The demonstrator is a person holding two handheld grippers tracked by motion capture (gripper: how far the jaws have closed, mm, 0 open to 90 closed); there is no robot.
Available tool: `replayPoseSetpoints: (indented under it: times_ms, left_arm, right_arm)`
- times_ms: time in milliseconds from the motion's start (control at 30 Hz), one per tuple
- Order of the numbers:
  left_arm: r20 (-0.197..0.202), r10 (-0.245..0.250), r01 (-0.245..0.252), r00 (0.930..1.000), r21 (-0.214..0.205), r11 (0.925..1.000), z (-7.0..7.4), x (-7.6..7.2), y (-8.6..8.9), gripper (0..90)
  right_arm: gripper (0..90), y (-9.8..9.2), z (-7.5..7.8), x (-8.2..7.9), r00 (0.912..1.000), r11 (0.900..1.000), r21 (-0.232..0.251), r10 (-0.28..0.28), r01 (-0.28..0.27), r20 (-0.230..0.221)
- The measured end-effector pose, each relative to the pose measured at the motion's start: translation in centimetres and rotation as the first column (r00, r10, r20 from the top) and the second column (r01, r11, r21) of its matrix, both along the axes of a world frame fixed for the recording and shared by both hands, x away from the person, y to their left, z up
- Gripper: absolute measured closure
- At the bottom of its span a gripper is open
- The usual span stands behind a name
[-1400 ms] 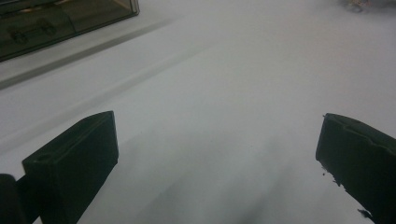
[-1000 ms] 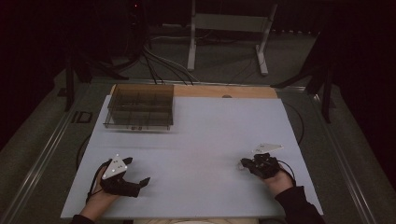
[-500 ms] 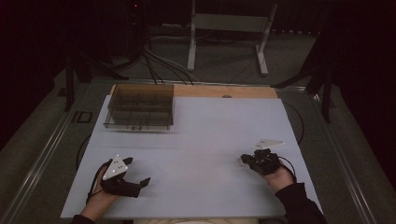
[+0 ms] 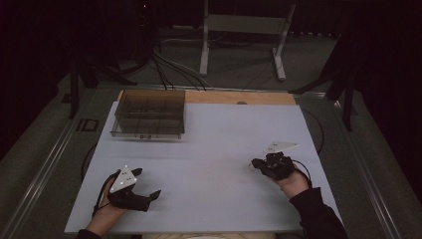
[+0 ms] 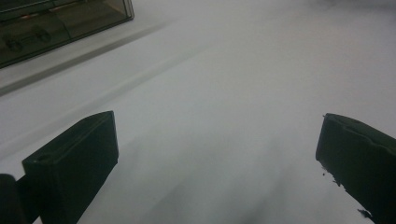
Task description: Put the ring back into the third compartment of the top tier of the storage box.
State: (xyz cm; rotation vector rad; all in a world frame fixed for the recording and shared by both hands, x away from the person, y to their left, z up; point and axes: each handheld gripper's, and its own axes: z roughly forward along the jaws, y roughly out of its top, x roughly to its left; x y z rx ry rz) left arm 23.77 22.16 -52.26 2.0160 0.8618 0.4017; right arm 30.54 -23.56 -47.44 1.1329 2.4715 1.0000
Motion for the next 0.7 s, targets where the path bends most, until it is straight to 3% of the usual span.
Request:
replayPoseSetpoints:
  times_ms: [700]
  left_arm:
    - [0.003,0.002,-0.002,1.0000,0.001,1.0000,0.0,0.0,0.1,0.0]
  right_arm:
    - [87.7,3.7,2.1,2.1,0.9965,0.9971,-0.004,0.076,-0.076,0.035]
